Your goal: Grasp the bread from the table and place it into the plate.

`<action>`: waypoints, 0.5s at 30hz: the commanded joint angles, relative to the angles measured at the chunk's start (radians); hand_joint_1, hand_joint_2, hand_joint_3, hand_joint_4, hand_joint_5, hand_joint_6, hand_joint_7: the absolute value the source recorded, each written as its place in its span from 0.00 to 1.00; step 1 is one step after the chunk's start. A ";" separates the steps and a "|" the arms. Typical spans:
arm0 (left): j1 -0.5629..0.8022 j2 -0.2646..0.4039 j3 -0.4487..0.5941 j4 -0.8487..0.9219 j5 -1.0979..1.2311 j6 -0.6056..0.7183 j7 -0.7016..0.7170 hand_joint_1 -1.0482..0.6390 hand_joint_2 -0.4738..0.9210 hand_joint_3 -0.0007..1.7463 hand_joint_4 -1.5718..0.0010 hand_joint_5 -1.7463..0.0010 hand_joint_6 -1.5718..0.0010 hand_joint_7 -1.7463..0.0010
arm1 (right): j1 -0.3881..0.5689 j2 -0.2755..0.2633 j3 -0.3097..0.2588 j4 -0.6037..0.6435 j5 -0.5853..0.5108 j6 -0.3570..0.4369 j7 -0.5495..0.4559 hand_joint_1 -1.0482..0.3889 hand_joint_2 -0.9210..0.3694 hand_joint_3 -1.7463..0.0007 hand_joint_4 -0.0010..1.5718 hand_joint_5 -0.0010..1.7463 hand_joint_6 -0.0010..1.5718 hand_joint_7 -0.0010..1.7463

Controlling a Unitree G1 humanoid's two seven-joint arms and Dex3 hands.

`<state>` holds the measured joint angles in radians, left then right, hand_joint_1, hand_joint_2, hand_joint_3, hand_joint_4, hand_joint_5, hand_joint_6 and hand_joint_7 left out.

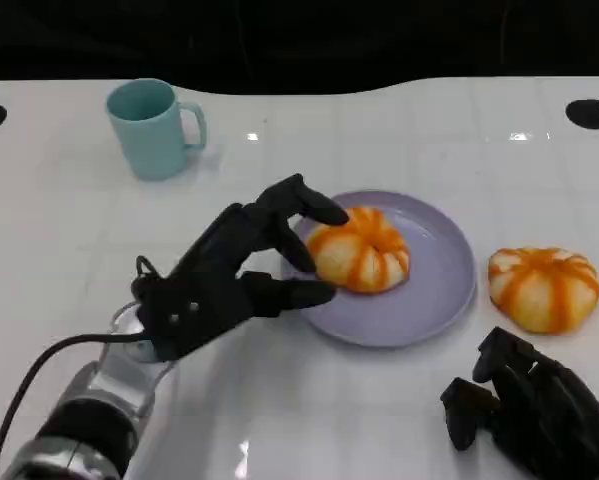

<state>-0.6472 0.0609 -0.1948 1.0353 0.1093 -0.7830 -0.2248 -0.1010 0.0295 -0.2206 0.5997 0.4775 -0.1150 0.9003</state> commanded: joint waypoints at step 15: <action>0.465 -0.129 0.174 -0.514 -0.530 0.464 -0.446 0.00 0.91 0.00 0.00 0.58 0.00 0.79 | 0.035 -0.014 0.003 -0.063 0.012 0.032 -0.007 0.33 0.00 0.87 0.48 0.97 0.42 0.82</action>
<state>-0.2243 -0.0580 -0.0231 0.5624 -0.3987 -0.3740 -0.6523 -0.0770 0.0309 -0.2175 0.5487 0.4798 -0.0853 0.8890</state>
